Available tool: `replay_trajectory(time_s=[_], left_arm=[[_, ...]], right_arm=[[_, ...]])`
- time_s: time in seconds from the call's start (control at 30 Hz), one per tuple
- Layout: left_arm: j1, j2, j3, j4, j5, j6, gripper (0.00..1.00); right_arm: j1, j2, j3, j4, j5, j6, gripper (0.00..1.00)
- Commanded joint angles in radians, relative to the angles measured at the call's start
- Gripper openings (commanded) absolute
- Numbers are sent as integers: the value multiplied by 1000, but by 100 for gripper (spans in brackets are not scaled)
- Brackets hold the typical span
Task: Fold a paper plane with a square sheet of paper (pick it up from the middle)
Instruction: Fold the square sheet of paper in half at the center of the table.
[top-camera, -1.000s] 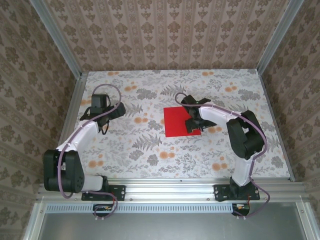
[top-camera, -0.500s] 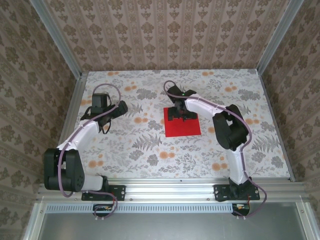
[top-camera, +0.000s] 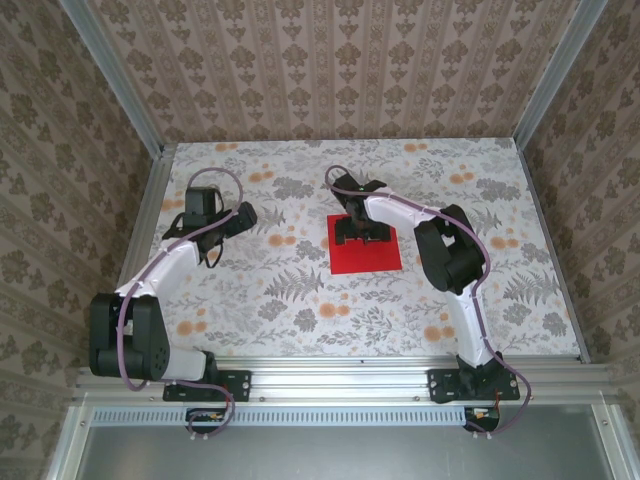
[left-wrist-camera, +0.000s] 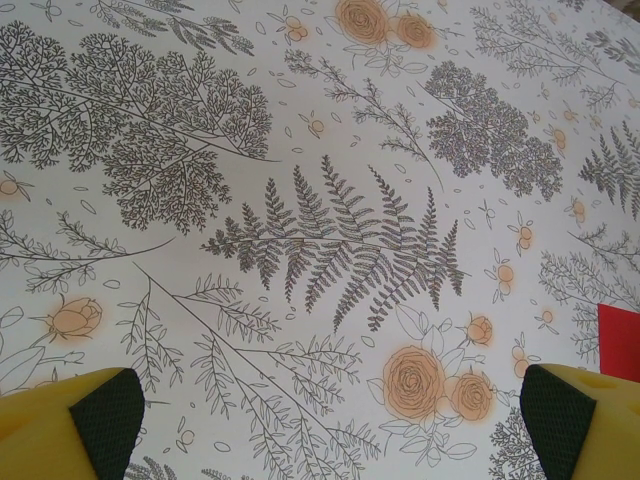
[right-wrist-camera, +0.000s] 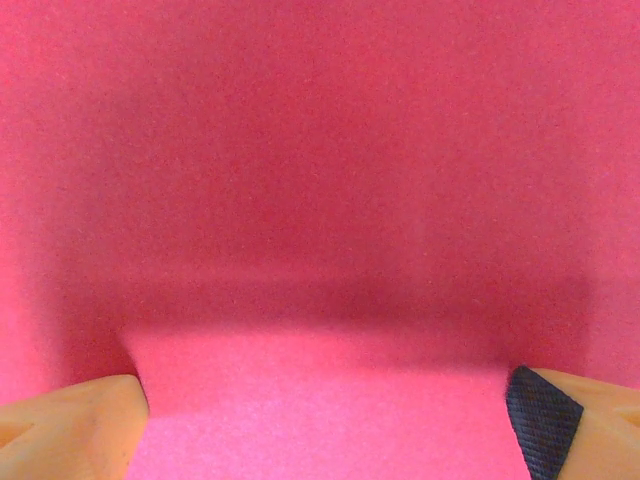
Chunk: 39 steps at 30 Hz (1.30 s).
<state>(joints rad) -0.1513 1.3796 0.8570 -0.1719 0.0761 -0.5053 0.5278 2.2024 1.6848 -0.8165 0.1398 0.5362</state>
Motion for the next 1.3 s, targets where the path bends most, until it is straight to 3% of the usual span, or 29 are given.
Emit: replay_trajectory(time_s=[0.0,0.87,1.03,1.17,1.27], left_arm=[[-8,5,-13,5,15,-15,100],[-19,24,1,-6,27,-22,100],[-24,40,1,1,58,-35,100],[-31,57,-12,19,91,-57,100],[-42,66,-28,42,108,-71,100]], right_arm=[[-3,75,-33,-56,-40,14,95],[-25,52,-83,-4,-63,-1,68],[-25,-37,-129,92,-154,-4,52],[-35,-125,-158,169,-309,24,34],[-41,-191,-198,253,-445,60,29]])
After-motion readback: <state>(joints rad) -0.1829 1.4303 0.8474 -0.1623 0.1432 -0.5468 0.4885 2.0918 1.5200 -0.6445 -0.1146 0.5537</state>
